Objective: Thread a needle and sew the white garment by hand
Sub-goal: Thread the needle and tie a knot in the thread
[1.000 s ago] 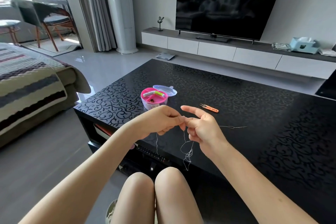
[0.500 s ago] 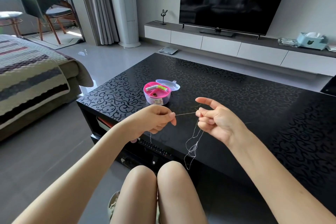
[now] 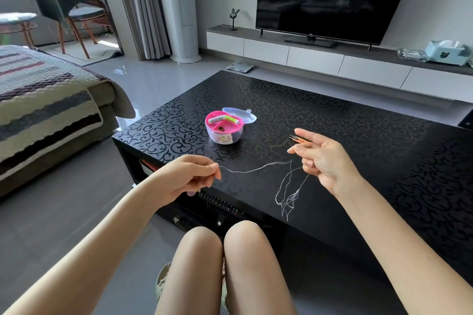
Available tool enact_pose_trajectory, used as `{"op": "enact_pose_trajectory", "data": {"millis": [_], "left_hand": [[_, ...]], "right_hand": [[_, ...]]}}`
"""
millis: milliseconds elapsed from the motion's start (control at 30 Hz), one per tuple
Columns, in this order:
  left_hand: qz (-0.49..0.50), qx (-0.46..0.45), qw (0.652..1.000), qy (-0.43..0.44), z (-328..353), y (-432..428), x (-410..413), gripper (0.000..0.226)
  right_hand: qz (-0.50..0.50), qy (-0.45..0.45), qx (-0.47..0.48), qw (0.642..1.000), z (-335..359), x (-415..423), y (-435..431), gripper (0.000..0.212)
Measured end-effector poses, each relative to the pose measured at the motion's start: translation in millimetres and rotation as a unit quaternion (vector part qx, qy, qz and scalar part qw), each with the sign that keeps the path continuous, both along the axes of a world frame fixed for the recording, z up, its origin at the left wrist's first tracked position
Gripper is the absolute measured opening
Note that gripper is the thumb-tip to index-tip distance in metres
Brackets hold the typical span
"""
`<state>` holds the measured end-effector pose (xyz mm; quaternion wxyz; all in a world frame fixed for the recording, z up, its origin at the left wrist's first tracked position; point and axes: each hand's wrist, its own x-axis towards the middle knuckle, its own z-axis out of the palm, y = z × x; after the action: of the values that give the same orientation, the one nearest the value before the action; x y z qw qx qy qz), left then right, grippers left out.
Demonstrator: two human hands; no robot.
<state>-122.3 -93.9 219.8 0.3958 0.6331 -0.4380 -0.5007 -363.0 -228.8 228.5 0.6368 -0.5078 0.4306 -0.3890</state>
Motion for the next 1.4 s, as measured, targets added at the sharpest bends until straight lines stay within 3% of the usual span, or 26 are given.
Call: {"op": "enact_pose_trajectory", "data": {"millis": [100,167,233,367,533,733,967,1400], "left_hand": [[0.02,-0.005,0.999,0.024,4.7,-0.7,0.6,0.032],[0.041,-0.015,0.998,0.046,10.6,-0.8,-1.4,0.029],[0.066,-0.018,0.996,0.065,16.3,-2.3,-5.5,0.027],[0.057,0.021,0.996,0.064,23.1,-7.8,-20.7,0.025],[0.016,0.047,0.992,0.114,30.5,-12.1,-48.3,0.027],[-0.012,0.012,0.998,0.069,26.7,-10.8,-55.3,0.037],[-0.023,-0.013,0.998,0.059,29.5,-7.0,-60.5,0.032],[0.048,-0.036,0.996,0.063,28.1,-8.0,-79.7,0.033]], "right_hand": [[-0.039,0.145,-0.173,0.973,-9.0,-4.9,-0.8,0.04],[-0.042,0.196,-0.233,0.952,-10.5,-8.4,0.9,0.041],[-0.025,0.192,-0.237,0.952,-4.3,-10.2,8.7,0.042],[0.102,0.087,-0.189,0.973,23.7,-6.4,39.5,0.041],[0.176,0.091,-0.258,0.945,45.4,2.3,67.6,0.043],[0.178,0.166,-0.306,0.92,45.1,4.9,71.3,0.05],[0.162,0.195,-0.328,0.91,42.2,9.8,74.3,0.053],[0.112,0.246,-0.524,0.808,27.3,16.3,78.1,0.057]]}}
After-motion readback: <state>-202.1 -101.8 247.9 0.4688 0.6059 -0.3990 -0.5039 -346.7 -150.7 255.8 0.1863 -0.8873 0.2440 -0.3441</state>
